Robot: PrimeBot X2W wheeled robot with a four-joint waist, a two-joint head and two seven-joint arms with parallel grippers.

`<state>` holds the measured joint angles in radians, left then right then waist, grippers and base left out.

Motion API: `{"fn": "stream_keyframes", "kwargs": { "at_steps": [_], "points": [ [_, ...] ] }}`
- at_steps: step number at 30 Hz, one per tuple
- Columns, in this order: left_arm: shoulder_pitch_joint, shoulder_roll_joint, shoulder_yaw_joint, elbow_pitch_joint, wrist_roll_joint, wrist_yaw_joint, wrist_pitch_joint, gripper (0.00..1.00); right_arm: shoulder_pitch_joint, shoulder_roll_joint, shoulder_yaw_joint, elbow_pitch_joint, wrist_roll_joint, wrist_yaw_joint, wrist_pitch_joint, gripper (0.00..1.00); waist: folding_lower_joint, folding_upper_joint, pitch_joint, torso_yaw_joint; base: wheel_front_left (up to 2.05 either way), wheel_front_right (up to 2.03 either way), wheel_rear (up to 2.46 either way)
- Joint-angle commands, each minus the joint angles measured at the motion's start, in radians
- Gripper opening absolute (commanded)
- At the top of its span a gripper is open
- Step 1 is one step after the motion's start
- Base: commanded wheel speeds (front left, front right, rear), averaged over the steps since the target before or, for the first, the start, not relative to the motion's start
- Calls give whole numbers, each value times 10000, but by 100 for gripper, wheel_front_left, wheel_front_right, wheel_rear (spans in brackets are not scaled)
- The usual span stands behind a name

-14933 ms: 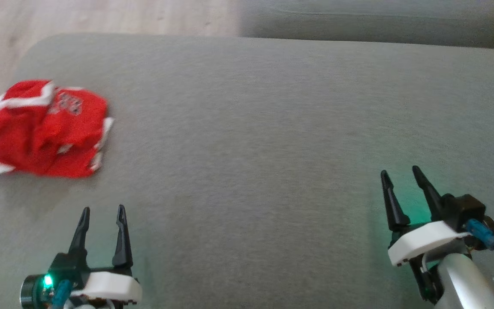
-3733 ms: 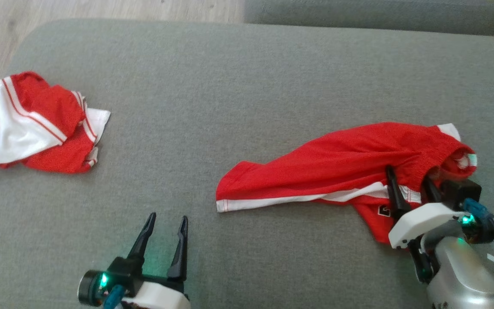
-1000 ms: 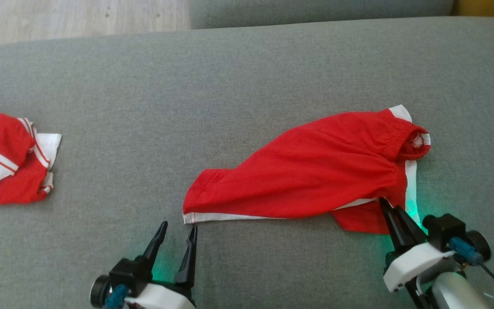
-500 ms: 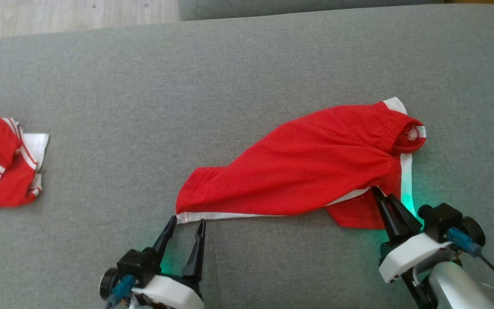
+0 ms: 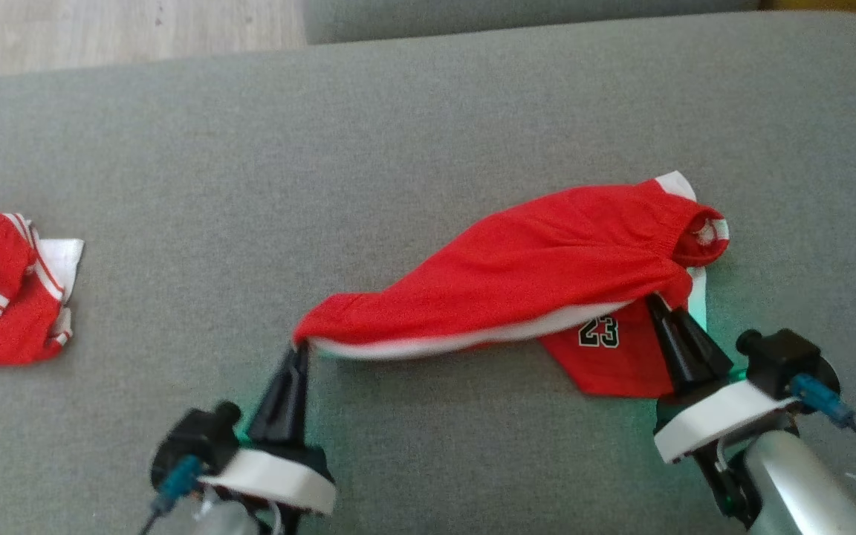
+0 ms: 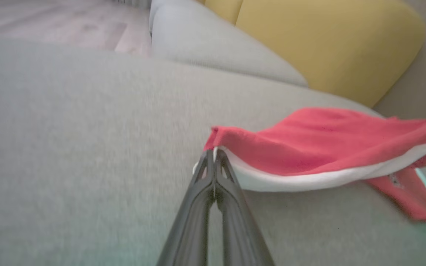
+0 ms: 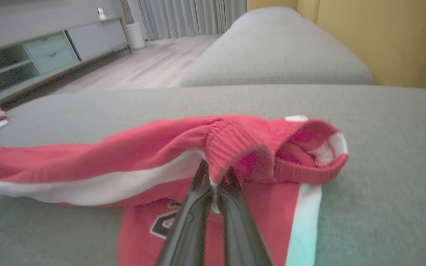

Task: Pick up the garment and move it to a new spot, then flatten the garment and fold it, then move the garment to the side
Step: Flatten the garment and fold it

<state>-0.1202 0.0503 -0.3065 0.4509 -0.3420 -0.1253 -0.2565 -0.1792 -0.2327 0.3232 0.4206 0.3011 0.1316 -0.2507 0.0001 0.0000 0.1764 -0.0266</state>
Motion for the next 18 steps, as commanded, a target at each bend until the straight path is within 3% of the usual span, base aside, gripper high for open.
{"fn": "stream_keyframes", "kwargs": {
  "at_steps": [1,6,12,18],
  "points": [
    [-358,93,562,-677,72,-53,-53,0,-380,-195,179,-520,250,-9,-111,0,-1,0,-218,19,0,0,0],
    [-682,618,993,-1896,450,-53,-53,0,-832,-581,571,-1211,935,-9,-111,0,-1,0,-734,42,0,0,0],
    [-2076,2057,1396,-3666,923,-53,-53,0,-2249,-1524,1065,-2505,2579,-9,-111,0,-1,0,-1556,118,0,0,0],
    [-3829,3163,1715,-4010,1444,-53,-42,0,-3572,-2609,1214,-3520,4126,-9,636,0,-1,0,-1777,340,0,0,0]
  ]
}}
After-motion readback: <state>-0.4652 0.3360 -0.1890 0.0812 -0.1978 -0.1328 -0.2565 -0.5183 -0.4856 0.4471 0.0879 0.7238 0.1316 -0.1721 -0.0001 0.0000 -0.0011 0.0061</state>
